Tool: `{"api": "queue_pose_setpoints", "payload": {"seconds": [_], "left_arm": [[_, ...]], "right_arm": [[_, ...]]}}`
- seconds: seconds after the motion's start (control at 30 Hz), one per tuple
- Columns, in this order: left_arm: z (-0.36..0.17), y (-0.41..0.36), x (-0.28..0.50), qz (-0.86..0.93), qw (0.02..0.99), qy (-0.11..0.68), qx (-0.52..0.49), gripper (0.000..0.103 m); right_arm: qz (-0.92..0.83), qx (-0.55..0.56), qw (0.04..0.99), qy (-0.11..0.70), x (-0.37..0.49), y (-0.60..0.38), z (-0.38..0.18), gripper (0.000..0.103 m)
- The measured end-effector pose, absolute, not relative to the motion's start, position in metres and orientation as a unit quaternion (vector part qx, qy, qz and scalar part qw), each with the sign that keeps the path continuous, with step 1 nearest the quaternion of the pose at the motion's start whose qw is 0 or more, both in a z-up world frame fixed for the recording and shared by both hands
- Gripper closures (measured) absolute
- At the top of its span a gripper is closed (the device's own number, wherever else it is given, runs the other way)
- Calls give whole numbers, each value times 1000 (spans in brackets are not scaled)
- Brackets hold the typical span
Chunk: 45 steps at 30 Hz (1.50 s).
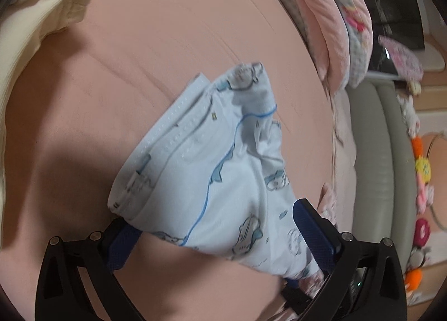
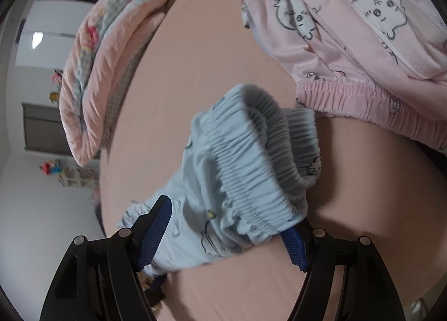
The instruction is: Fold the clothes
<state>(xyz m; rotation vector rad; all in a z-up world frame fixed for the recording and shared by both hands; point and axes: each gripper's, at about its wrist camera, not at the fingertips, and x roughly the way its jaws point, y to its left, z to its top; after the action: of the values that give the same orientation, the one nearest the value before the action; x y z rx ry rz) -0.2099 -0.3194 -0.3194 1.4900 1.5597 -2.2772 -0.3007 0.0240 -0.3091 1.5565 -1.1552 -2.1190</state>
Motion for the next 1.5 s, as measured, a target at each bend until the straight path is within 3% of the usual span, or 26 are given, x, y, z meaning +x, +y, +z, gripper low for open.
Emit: {"api": "queue_pose_setpoints", "payload": {"seconds": [0.3,0.37,0.43,0.63,0.73,0.8,0.87,1.07,1.17,1.27,1.5], "left_arm": [[-323,-324,-202,-724,8,512,461,0],[-322,-321,-207,-726,12,501,471,0],[-320,-315,-211,-734,15,483,477,1],[-313,-298,-210,-766,43,423,482,4],[-308,-291,-208,-781,72,375,494,21],[-305,-287,-208,-792,88,332,506,41],[-304,-287,-207,-800,100,300,510,52],[-301,-280,-211,-817,111,224,520,64],[-291,-278,-209,-814,123,229,519,82],[-279,-277,-204,-818,125,231,512,84],[-260,-285,-177,-825,112,239,499,85]], "right_arm": [[-728,513,130,-435,-298,40,-324,30],[-730,515,124,-432,-298,41,-326,37],[-731,516,118,-429,-299,41,-328,73],[-726,541,124,-407,-311,45,-332,78],[-727,546,129,-396,-314,43,-330,78],[-722,544,136,-405,-314,46,-332,78],[-724,544,144,-400,-313,49,-333,78],[-754,545,168,-326,-312,41,-324,78],[-767,552,182,-273,-315,32,-315,78],[-779,563,197,-195,-318,22,-299,78],[-794,547,212,-158,-304,25,-269,80]]}}
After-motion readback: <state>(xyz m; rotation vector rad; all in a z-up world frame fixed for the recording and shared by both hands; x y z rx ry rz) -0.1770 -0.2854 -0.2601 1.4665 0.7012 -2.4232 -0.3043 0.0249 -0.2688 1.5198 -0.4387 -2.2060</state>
